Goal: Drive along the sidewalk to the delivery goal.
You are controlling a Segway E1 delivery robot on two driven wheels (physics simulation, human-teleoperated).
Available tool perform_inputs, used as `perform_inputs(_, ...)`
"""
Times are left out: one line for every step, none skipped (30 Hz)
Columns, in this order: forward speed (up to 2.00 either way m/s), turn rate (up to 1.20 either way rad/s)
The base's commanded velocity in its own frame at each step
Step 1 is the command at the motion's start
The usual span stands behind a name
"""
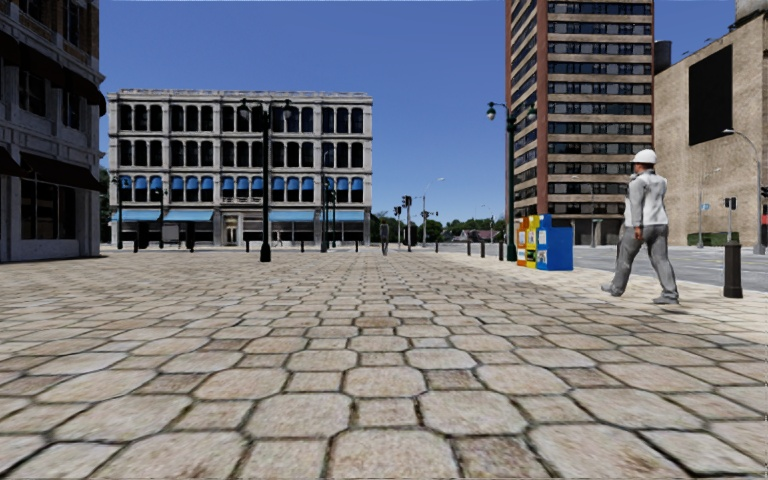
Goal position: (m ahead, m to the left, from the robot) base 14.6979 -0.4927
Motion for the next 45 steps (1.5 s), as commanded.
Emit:
perform_inputs(2.0,0.0)
perform_inputs(2.0,0.0)
perform_inputs(2.0,0.0)
perform_inputs(2.0,0.0)
perform_inputs(2.0,0.0)
perform_inputs(2.0,0.0)
perform_inputs(2.0,0.0)
perform_inputs(2.0,0.0)
perform_inputs(2.0,0.0)
perform_inputs(2.0,0.0)
perform_inputs(2.0,0.0)
perform_inputs(2.0,0.0)
perform_inputs(2.0,0.0)
perform_inputs(2.0,0.0)
perform_inputs(2.0,0.0)
perform_inputs(2.0,0.0)
perform_inputs(2.0,0.0)
perform_inputs(2.0,0.0)
perform_inputs(2.0,0.0)
perform_inputs(2.0,0.0)
perform_inputs(2.0,0.0)
perform_inputs(2.0,0.0)
perform_inputs(2.0,0.0)
perform_inputs(2.0,0.0)
perform_inputs(2.0,0.0)
perform_inputs(2.0,0.0)
perform_inputs(2.0,0.0)
perform_inputs(2.0,0.0)
perform_inputs(2.0,0.0)
perform_inputs(2.0,0.0)
perform_inputs(2.0,0.0)
perform_inputs(2.0,0.0)
perform_inputs(2.0,0.0)
perform_inputs(2.0,0.0)
perform_inputs(2.0,0.0)
perform_inputs(2.0,0.0)
perform_inputs(2.0,0.0)
perform_inputs(2.0,0.0)
perform_inputs(2.0,0.0)
perform_inputs(2.0,0.0)
perform_inputs(2.0,0.0)
perform_inputs(2.0,0.0)
perform_inputs(2.0,0.0)
perform_inputs(2.0,0.0)
perform_inputs(2.0,0.0)
